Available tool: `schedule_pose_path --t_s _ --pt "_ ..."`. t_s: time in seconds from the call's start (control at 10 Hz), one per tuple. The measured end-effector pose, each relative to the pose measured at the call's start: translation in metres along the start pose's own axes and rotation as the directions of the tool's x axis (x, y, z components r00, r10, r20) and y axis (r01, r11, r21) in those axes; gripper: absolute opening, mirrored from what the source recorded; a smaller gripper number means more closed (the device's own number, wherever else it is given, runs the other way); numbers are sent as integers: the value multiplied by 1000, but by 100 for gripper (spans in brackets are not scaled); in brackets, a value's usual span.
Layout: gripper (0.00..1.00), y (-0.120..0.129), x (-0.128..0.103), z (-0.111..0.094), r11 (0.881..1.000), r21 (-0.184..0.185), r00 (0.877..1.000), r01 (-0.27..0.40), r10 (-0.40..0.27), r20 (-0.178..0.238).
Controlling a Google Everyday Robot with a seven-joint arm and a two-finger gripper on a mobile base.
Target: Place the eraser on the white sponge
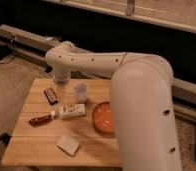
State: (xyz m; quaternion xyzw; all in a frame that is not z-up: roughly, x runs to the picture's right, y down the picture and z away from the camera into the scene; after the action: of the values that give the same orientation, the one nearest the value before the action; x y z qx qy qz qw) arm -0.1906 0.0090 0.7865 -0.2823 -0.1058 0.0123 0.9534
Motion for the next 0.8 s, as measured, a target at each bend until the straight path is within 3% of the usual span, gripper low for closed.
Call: schedule_pose_path --t_s 0.2,0.4,0.6,0.8 --pt "80 -7 -14 6 1000 6 1000 10 -10 -18" --pt "80 -26 -42 19 1000 6 999 30 -30 -34" --pt "80 -50 -78 40 998 -13 997 64 -64 -53" --pt "80 -75 -92 70 997 -46 996 68 -71 -62"
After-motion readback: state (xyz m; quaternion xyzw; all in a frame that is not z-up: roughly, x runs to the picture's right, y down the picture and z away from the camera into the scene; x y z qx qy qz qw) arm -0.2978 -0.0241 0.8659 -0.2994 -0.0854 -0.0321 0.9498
